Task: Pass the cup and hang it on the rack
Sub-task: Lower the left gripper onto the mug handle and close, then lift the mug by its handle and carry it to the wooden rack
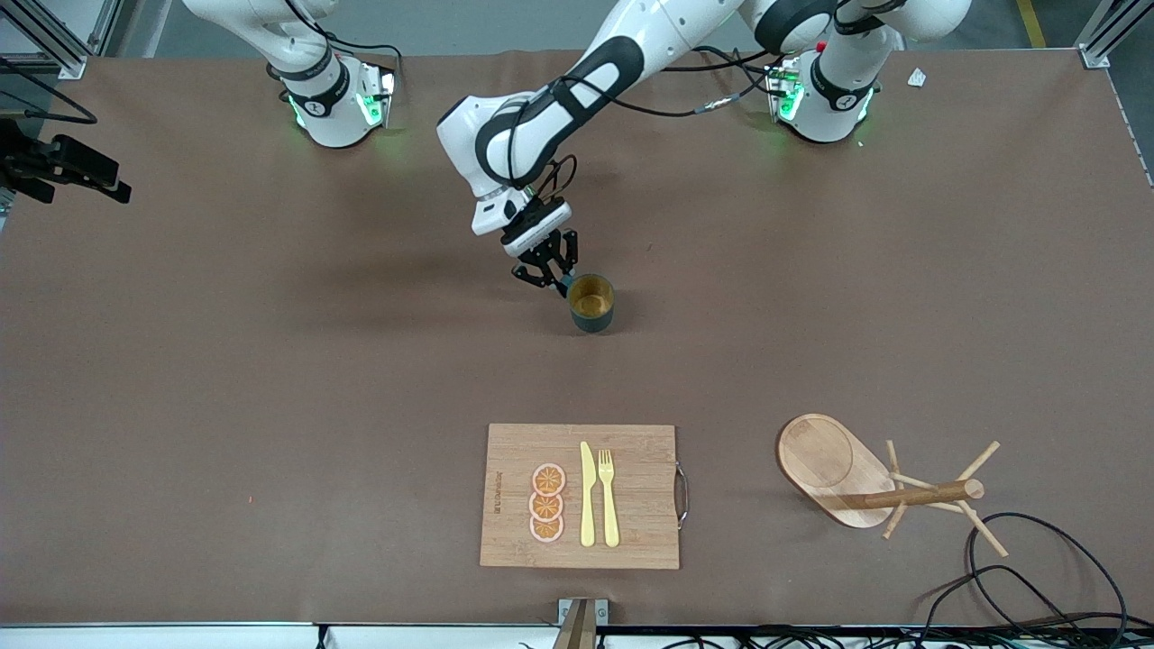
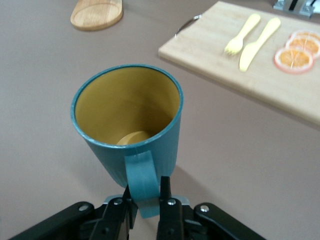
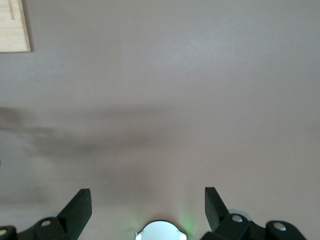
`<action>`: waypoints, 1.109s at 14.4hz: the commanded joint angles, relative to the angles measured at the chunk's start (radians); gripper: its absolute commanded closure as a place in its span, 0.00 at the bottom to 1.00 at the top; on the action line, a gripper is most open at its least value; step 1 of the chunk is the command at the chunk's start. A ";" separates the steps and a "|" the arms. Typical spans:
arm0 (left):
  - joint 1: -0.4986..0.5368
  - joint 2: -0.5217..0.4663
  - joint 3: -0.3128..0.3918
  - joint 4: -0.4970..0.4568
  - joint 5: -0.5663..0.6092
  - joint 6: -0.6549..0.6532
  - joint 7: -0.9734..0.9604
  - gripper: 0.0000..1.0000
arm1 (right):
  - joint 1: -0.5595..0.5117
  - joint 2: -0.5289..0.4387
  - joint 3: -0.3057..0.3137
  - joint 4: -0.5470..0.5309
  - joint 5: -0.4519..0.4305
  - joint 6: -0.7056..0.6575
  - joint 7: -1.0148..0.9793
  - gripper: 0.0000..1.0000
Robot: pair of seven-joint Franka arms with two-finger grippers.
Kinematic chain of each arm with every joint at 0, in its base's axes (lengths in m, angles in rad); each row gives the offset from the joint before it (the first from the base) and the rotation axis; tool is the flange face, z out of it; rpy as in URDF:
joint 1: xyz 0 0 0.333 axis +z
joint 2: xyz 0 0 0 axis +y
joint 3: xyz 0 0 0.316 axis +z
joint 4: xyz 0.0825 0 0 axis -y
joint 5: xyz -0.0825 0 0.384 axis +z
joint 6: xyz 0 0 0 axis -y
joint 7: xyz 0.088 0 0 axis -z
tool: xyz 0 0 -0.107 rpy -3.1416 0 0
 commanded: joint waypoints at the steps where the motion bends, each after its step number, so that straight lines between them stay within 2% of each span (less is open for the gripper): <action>1: 0.085 -0.090 -0.011 -0.016 -0.081 -0.007 0.137 1.00 | -0.004 -0.022 0.002 -0.028 0.006 -0.003 0.010 0.00; 5: 0.217 -0.233 -0.011 -0.016 -0.239 0.016 0.300 1.00 | -0.002 -0.022 0.002 -0.028 0.004 0.029 0.004 0.00; 10: 0.408 -0.377 -0.009 -0.016 -0.498 0.049 0.460 1.00 | 0.006 -0.023 0.005 -0.030 -0.022 0.037 0.001 0.00; 16: 0.639 -0.428 -0.012 -0.016 -0.803 0.200 0.499 1.00 | 0.007 -0.026 0.007 -0.030 -0.025 0.033 0.001 0.00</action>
